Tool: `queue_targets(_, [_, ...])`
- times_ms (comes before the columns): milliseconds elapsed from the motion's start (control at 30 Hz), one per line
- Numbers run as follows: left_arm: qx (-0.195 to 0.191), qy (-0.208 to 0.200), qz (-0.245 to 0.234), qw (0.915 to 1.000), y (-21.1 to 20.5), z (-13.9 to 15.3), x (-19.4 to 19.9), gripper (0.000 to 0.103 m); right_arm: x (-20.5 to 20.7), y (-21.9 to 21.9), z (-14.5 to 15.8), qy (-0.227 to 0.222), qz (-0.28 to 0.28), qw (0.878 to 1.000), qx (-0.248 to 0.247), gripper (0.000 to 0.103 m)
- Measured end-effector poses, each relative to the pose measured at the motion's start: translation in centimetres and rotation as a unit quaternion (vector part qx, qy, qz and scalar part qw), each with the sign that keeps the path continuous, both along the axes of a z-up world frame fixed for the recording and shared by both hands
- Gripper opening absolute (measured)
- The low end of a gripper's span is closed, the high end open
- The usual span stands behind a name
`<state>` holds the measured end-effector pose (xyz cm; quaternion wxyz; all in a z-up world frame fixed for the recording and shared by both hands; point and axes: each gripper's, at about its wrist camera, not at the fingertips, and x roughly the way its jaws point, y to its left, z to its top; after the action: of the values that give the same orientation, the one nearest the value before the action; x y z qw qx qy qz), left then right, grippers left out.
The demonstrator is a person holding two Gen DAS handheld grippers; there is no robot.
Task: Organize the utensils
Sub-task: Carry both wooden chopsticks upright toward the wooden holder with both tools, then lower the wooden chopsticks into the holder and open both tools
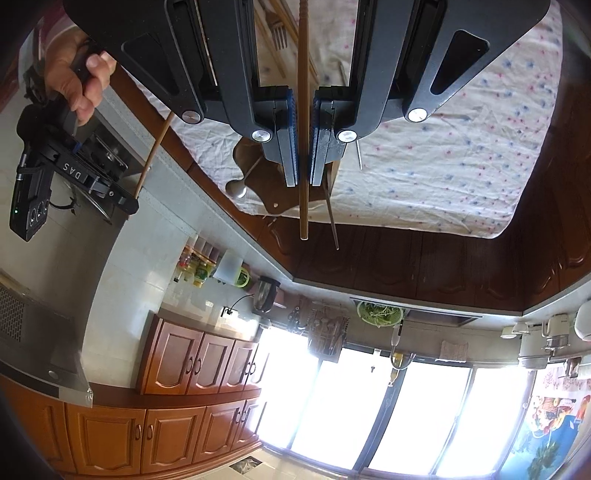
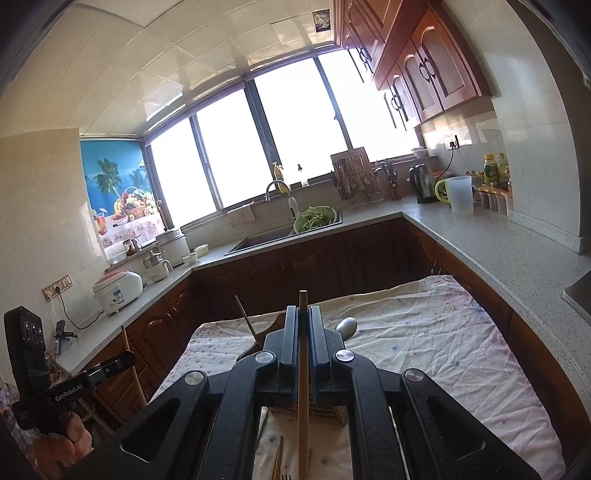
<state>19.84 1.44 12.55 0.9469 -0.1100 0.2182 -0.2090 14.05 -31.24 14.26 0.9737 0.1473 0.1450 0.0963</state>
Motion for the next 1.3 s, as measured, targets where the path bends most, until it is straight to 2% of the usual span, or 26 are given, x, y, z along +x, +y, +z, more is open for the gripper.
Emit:
queue_targets(367, [-0.020,-0.082,0.025,0.9961,-1.5,4.4,5.9,0.005,4.7,0.1,3.6,-0.067,-0.027,0.997,0.010,0.005])
queue_targets(567, [-0.026,-0.098,0.036,0.9942,-3.0,5.1,10.0,0.005,7.9,-0.3,4.7,-0.091,-0.039,0.995,0.007,0.005])
queue_targets(733, [-0.019,-0.113,0.057,0.9918,-4.3,3.9,12.7,0.005,10.0,-0.3,4.0,-0.098,-0.044,0.994,-0.005,0.005])
queue_targets(900, [-0.018,-0.116,0.069,0.9907,-5.3,1.5,14.0,0.005,11.3,-0.4,1.4,-0.084,-0.045,0.995,-0.006,0.005])
queue_targets(1200, [-0.006,-0.098,0.074,0.9923,-5.5,-3.5,13.9,0.005,12.0,-0.1,-3.6,-0.047,-0.036,0.998,-0.001,0.005])
queue_targets(1300, [0.000,-0.107,0.079,0.9911,-5.0,-3.7,13.3,0.005,12.0,-0.1,-4.8,-0.035,-0.038,0.999,0.000,0.005])
